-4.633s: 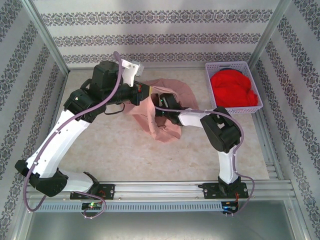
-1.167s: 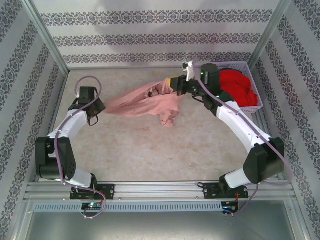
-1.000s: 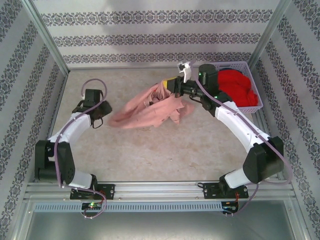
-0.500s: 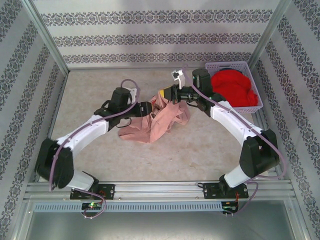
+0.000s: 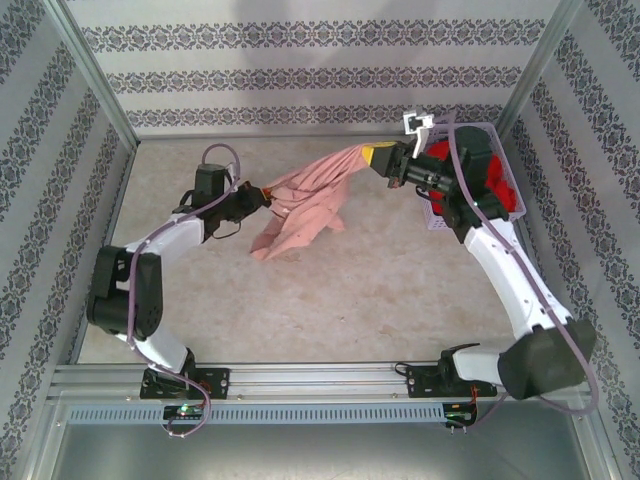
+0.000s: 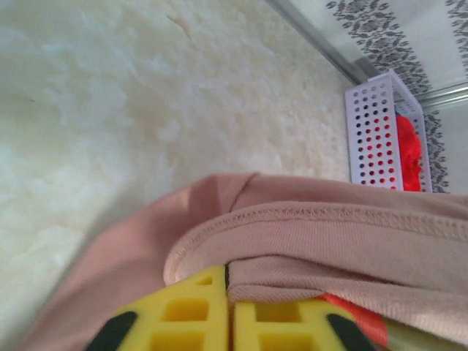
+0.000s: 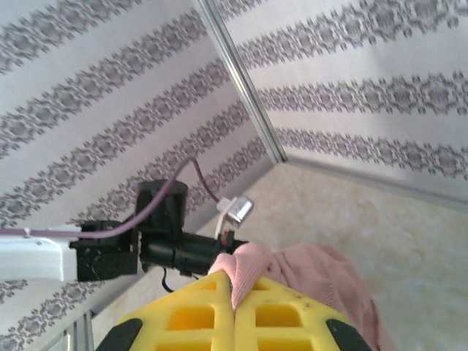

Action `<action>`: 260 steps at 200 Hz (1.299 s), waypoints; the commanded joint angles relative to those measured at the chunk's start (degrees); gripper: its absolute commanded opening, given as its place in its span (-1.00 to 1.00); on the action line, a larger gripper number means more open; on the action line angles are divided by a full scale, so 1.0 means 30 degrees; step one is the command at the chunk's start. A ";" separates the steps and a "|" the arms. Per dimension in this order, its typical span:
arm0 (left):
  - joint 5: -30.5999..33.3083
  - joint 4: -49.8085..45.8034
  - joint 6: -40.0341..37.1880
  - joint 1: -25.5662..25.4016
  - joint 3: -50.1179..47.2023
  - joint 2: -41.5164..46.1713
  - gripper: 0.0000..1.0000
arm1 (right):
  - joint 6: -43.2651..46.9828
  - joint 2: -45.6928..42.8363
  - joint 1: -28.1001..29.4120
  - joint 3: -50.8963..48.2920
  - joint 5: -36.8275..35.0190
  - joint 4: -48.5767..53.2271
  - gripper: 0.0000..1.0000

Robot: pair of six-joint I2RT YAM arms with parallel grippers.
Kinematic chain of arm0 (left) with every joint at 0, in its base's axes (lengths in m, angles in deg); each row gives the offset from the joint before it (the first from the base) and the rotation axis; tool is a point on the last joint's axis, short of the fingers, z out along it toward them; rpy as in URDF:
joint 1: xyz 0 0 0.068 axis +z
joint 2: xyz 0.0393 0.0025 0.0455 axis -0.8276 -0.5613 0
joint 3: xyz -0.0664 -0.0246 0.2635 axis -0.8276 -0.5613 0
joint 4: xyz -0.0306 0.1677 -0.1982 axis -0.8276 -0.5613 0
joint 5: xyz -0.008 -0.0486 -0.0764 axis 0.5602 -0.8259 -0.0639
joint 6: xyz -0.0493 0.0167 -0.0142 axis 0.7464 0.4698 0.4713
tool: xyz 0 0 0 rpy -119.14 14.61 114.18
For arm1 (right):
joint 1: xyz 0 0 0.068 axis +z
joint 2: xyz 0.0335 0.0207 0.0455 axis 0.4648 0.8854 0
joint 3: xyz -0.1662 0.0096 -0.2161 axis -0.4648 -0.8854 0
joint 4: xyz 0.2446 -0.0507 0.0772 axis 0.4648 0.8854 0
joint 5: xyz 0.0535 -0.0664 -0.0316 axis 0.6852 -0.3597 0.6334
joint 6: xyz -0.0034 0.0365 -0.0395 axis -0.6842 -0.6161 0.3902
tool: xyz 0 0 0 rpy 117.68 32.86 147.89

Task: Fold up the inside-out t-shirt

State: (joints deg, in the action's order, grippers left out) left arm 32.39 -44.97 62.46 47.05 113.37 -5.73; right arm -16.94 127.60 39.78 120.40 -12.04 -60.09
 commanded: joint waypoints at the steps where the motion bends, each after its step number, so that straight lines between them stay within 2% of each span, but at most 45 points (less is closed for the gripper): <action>1: 0.2066 -0.3007 -0.1368 -0.0675 -0.0784 0.1595 -0.29 | -0.0916 0.0232 0.0131 -0.1077 -0.0101 -0.1361 -1.00; 13: 0.4176 -0.4214 -0.2588 -0.1141 -0.1168 0.2902 0.02 | -0.0929 0.0628 0.0228 -0.1674 0.0008 -0.1418 -1.00; 25: 0.5869 -0.4618 -0.3509 -0.1774 -0.1600 0.4443 0.18 | -0.0753 0.0962 0.0466 -0.2156 0.0077 -0.1265 -1.00; 37: 0.6199 -0.4136 -0.4573 -0.2734 -0.1953 0.5735 0.32 | -0.0543 0.1290 0.0639 -0.2453 0.0163 -0.1051 -1.00; 48: 0.5504 -0.3269 -0.5364 -0.3806 -0.2025 0.6107 0.48 | -0.0525 0.1498 0.0739 -0.2704 0.0271 -0.0995 -1.00; 62: 0.3129 -0.2541 -0.5528 -0.4707 -0.1440 0.5131 0.60 | -0.0428 0.1567 0.0722 -0.2984 0.0316 -0.0889 -1.00; 86: 0.0606 -0.2801 -0.4321 -0.5781 0.0279 0.2363 0.61 | -0.0224 0.1299 0.0725 -0.3359 -0.0041 -0.0679 -1.00; 111: -0.0524 -0.2501 -0.3196 -0.6771 0.1432 -0.0225 0.61 | -0.0324 0.1109 0.0716 -0.3324 -0.0278 -0.0744 -1.00; 123: -0.1154 -0.2022 -0.2949 -0.6975 0.2290 -0.1732 0.48 | -0.0451 0.1072 0.0722 -0.3174 -0.0372 -0.0845 -1.00; 134: -0.1751 -0.1361 -0.2521 -0.6985 0.2991 -0.2988 0.05 | -0.0453 0.0903 0.0672 -0.2973 -0.0473 -0.0807 -1.00; 145: -0.1259 -0.1989 -0.2439 -0.6794 0.3544 -0.3567 -0.36 | -0.0527 0.0478 0.0384 -0.2619 -0.0823 -0.0482 -1.00; 164: -0.1293 -0.0755 -0.1683 -0.5348 0.2049 -0.2648 -1.00 | -0.2184 -0.0654 -0.0753 -0.2272 -0.1501 -0.1474 -1.00; 183: -0.1874 0.1947 0.0135 -0.3200 -0.0234 -0.0679 -1.00 | -0.3449 -0.1733 -0.0956 -0.2001 -0.2103 -0.2390 -1.00; 197: -0.1342 0.2266 0.0093 -0.2432 -0.1275 0.0788 -1.00 | -0.3584 -0.2153 -0.0884 -0.2074 -0.2153 -0.2051 -1.00; 221: 0.0197 0.1676 -0.0791 -0.1919 -0.2923 0.2733 -1.00 | -0.3088 -0.2836 -0.1303 -0.3722 -0.2927 -0.0603 -1.00; 240: 0.1042 0.1785 -0.1395 -0.1929 -0.4371 0.3215 -1.00 | -0.2435 -0.3089 -0.1696 -0.5825 -0.4035 0.0512 -1.00; 260: 0.0879 0.3069 -0.2140 -0.2268 -0.5681 0.3686 -1.00 | -0.1502 -0.2972 -0.0696 -0.8084 -0.5746 0.1528 -0.98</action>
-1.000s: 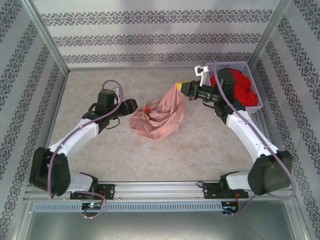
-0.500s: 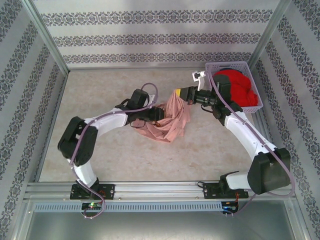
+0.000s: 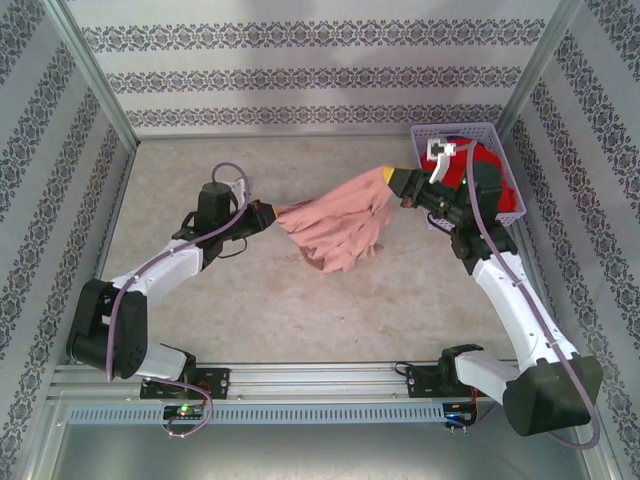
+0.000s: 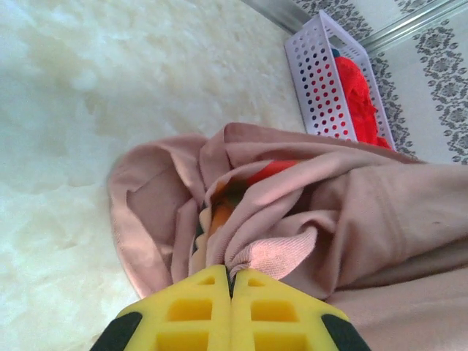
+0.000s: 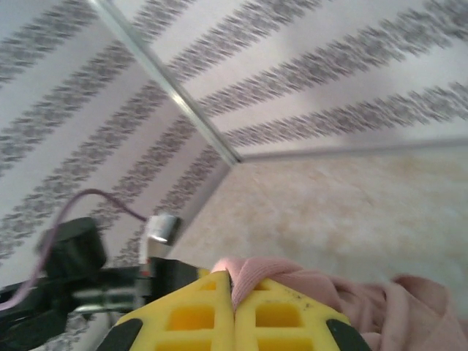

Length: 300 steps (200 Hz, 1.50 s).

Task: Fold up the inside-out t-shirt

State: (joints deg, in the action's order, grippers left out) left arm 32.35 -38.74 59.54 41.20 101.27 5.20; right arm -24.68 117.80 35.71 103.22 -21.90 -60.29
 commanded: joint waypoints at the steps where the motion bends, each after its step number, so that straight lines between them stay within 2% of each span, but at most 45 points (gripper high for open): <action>1: 0.0921 0.1085 -0.1227 -0.0352 -0.1689 0.0080 -1.00 | 0.1102 0.0306 0.0767 -0.2457 -0.2524 0.1633 -0.97; 17: 0.0872 0.1425 -0.1972 -0.0749 -0.1954 0.0338 -1.00 | 0.1799 0.0897 0.2811 -0.3787 -0.3721 0.2788 -0.83; 30: 0.0796 0.1583 -0.2436 -0.0978 -0.2105 0.0590 -1.00 | 0.2584 0.1223 0.5319 -0.4371 -0.5542 0.4613 -0.69; 52: 0.0745 0.1683 -0.3418 -0.1138 -0.2570 0.1283 -1.00 | 0.3956 0.0532 0.8516 -0.4534 -0.7972 0.6202 -0.32; 77: 0.0479 0.1529 -0.4424 -0.1151 -0.2774 0.1856 -1.00 | 0.5046 -0.0351 0.9012 -0.3646 -0.8533 0.5151 0.07; 95: 0.0413 0.1384 -0.4622 -0.1152 -0.2672 0.1860 -1.00 | 0.6027 0.1438 0.9098 -0.1758 -0.8877 0.5523 0.20; 99: 0.0425 0.1368 -0.4630 -0.1154 -0.2674 0.1843 -1.00 | 0.6243 0.2104 0.9130 -0.1044 -0.9186 0.5815 0.37; 103: 0.0443 0.1354 -0.4630 -0.1154 -0.2644 0.1843 -1.00 | 0.6395 0.2652 0.9154 -0.0564 -0.9435 0.6070 0.42; 163: 0.0503 0.0980 -0.4674 -0.1248 -0.2462 0.1922 -1.00 | 0.8533 0.6481 0.9426 0.3461 -1.3746 0.8469 0.49; 184: 0.0532 0.0747 -0.4855 -0.1243 -0.2269 0.1933 -1.00 | 0.8478 0.9312 0.8747 0.5409 -1.3059 1.0630 0.49; 225: 0.0611 0.0595 -0.4949 -0.1266 -0.2150 0.1865 -1.00 | 0.9041 1.3306 0.8678 0.7251 -1.0481 1.0626 0.51; 244: 0.0656 0.0439 -0.5025 -0.1262 -0.2141 0.1843 -1.00 | 0.9458 1.5164 0.8592 0.9129 -1.0030 1.0987 0.36; 263: 0.0757 0.0474 -0.4974 -0.1264 -0.2231 0.1997 -1.00 | 0.9456 1.6063 0.8460 1.0253 -0.9950 1.0949 -0.23; 285: 0.0653 0.0418 -0.5016 -0.1267 -0.2230 0.2043 -1.00 | 0.9084 1.5441 0.7789 1.0832 -0.9114 1.0555 -0.90; 290: 0.0601 0.0416 -0.4996 -0.1264 -0.2252 0.2054 -1.00 | 0.8950 1.5153 0.7659 1.0833 -0.8821 1.0386 -1.00; 300: 0.0530 0.0538 -0.4882 -0.1256 -0.2272 0.2201 -1.00 | 0.8631 1.4238 0.7321 1.0727 -0.7955 0.9886 -1.00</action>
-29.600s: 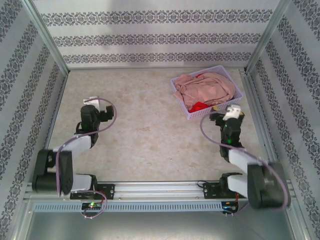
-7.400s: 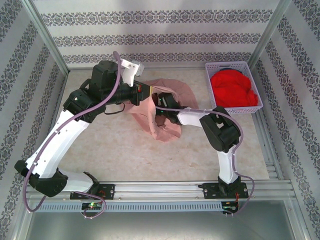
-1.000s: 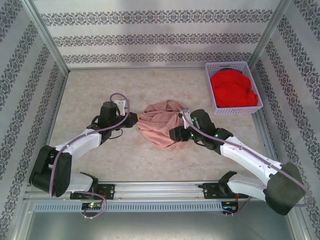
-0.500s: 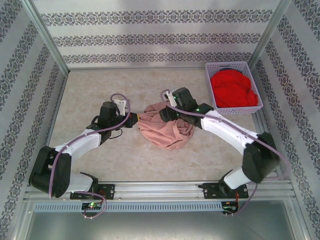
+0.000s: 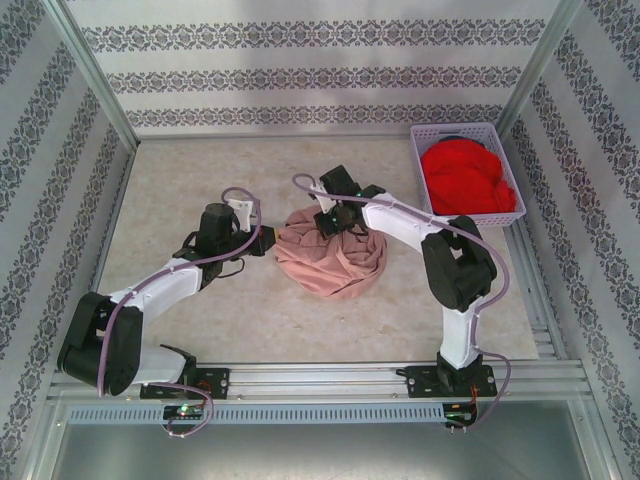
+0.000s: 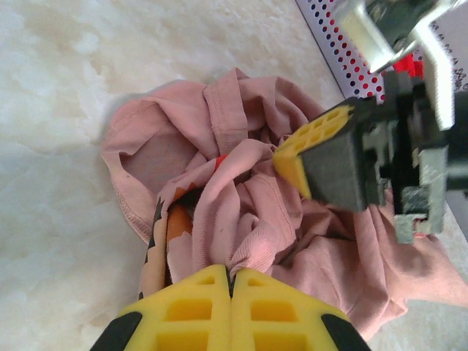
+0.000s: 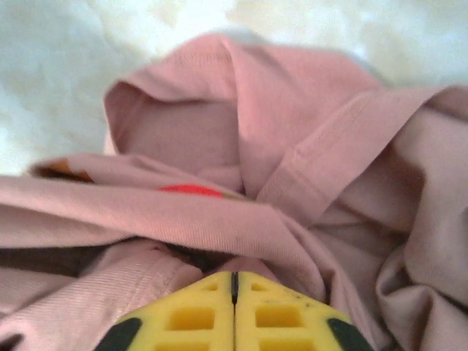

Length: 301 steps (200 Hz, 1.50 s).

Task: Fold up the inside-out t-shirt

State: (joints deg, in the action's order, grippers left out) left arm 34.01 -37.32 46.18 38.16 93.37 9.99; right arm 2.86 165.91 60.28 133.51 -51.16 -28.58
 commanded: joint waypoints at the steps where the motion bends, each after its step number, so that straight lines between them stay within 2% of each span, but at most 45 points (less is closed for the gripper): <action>1: -0.0020 0.0077 -0.0407 -0.0234 0.0364 0.0618 -1.00 | -0.0566 -0.1887 -0.0898 0.0624 0.1906 -0.0735 -1.00; 20: -0.0122 0.0321 0.0241 -0.0232 0.0440 0.1228 -1.00 | -0.1430 -0.3832 -0.1601 0.0516 0.4268 -0.1686 -1.00; 43: 0.0199 0.0502 0.0699 -0.0233 0.0640 0.2346 -1.00 | -0.2102 -0.5987 -0.2152 0.0061 0.5963 -0.2547 -1.00; 67: 0.1198 -0.0111 0.0433 -0.0248 0.0735 0.2893 -1.00 | -0.1779 -0.8466 -0.2100 -0.2076 0.5476 -0.3357 -1.00; 92: 0.2604 -0.0417 0.0906 -0.0254 0.0044 0.4310 -1.00 | -0.1567 -1.0961 -0.2130 -0.4761 0.6291 -0.3664 -1.00; 114: 0.2121 -0.3451 0.1725 -0.0312 -0.0472 0.5238 -1.00 | -0.3493 -1.3267 -0.1792 -0.9030 0.5944 -0.3236 -1.00; 126: 0.1512 -0.5064 0.1900 -0.0736 -0.0982 0.5180 -1.00 | -0.4723 -1.4303 -0.1234 -1.1576 0.4837 -0.2729 -1.00; 149: 0.1409 -0.6125 0.1828 -0.2166 -0.2050 0.4931 -0.97 | -0.5516 -1.5507 0.0142 -1.3836 0.1908 -0.1652 -0.33; 169: 0.1232 -0.6021 0.1602 -0.2934 -0.2333 0.4399 -0.97 | -0.4948 -1.5326 0.0887 -1.2678 0.0518 -0.2043 -0.01; 185: 0.1264 -0.5761 0.1406 -0.3197 -0.2573 0.3989 -0.97 | -0.4522 -1.3644 0.1086 -1.1168 0.0167 -0.2426 0.14; 220: 0.1706 -0.5715 0.1199 -0.3240 -0.2979 0.3806 -0.97 | -0.3898 -0.8454 0.1758 -0.8034 -0.0669 -0.2031 0.25; 226: 0.1823 -0.5766 0.1104 -0.3242 -0.2972 0.3834 -0.97 | -0.3916 -0.7982 0.1817 -0.7723 -0.0927 -0.1855 0.25; 255: 0.2436 -0.5783 0.0827 -0.3217 -0.2916 0.3923 -0.97 | -0.3480 -0.5339 0.1777 -0.6300 -0.5003 0.0223 0.27; 271: 0.2555 -0.5625 0.0847 -0.3240 -0.2800 0.3846 -0.98 | -0.3453 -0.4745 0.1747 -0.6390 -0.5645 0.0265 0.24; 281: 0.2860 -0.5603 0.0996 -0.3235 -0.2797 0.3853 -1.00 | -0.3360 -0.4329 0.1701 -0.6317 -0.5798 0.0160 -0.01; 284: 0.2995 -0.5618 0.1056 -0.3220 -0.2794 0.3853 -1.00 | -0.3292 -0.4226 0.1660 -0.6189 -0.5845 0.0227 -0.17; 301: 0.3882 -0.5934 0.1579 -0.3214 -0.2906 0.4166 -1.00 | -0.2752 -0.4490 0.1293 -0.5531 -0.5983 0.0418 -0.77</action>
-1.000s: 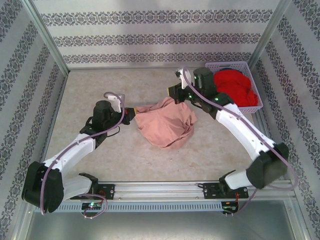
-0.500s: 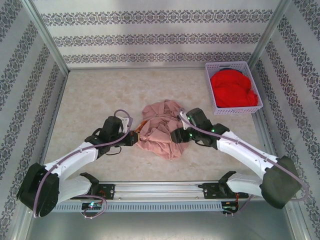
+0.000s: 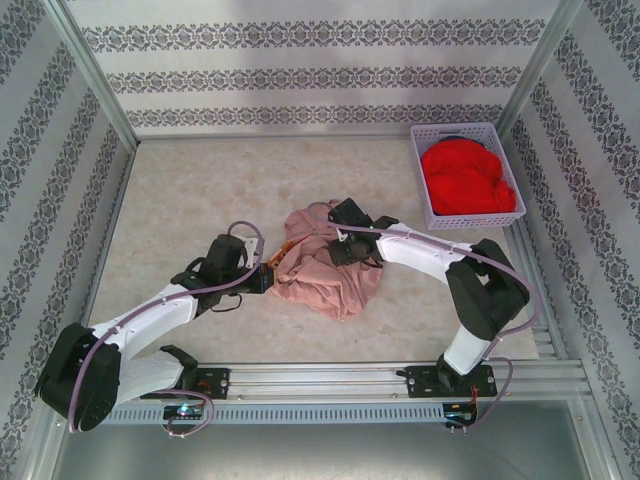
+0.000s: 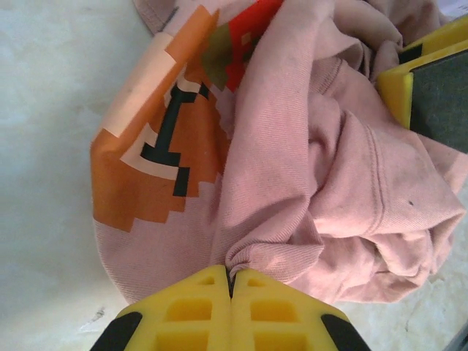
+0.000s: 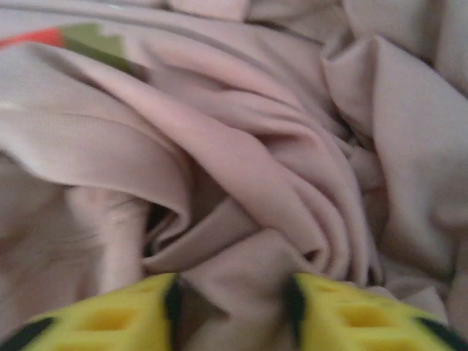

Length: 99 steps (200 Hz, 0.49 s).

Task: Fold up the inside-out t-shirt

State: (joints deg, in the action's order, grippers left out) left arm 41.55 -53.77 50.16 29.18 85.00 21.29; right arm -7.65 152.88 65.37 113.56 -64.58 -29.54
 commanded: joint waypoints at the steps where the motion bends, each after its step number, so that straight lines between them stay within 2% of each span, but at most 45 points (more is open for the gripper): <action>1: 0.1426 -0.0483 0.0297 -0.0234 -0.0132 0.0434 -1.00 | 0.0782 -0.0223 -0.0460 0.1119 -0.1439 0.0693 -0.80; 11: 0.2002 -0.0868 0.0661 -0.0222 -0.0331 0.0685 -1.00 | 0.0999 -0.1353 -0.1036 0.0848 -0.0239 -0.0184 -1.00; 24: 0.2814 -0.1632 0.0908 -0.0219 -0.0401 0.0878 -0.94 | 0.0919 -0.3050 -0.2180 0.0099 0.3205 -0.1699 -1.00; 28: 0.2922 -0.1777 0.0858 -0.0219 -0.0407 0.0920 -0.86 | 0.0833 -0.3386 -0.2360 -0.0133 0.3789 -0.2206 -1.00; 37: 0.3148 -0.1993 0.0635 -0.0234 -0.0198 0.1084 -0.59 | 0.0653 -0.4325 -0.3165 -0.0686 0.6716 -0.3351 -1.00; 50: 0.3491 -0.2003 0.0138 -0.0234 0.0304 0.1504 -0.20 | 0.0520 -0.5128 -0.3938 -0.1177 0.9007 -0.4452 -1.00; 61: 0.3927 -0.1664 -0.0277 -0.0249 0.0837 0.1989 0.01 | 0.0505 -0.5433 -0.4508 -0.1347 1.0929 -0.4931 -1.00; 81: 0.3661 -0.0069 -0.1551 -0.0278 0.1884 0.1798 0.27 | 0.0556 -0.5734 -0.5124 -0.1817 1.2545 -0.5420 -1.00; 99: 0.2610 0.0514 -0.2917 -0.0546 0.3700 -0.0512 0.34 | 0.0557 -0.5975 -0.5433 -0.2245 1.2656 -0.5586 -1.00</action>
State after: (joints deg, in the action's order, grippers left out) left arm 50.95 -57.03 47.75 28.89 89.29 25.18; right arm -5.97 135.44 49.92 109.43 -34.99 -43.22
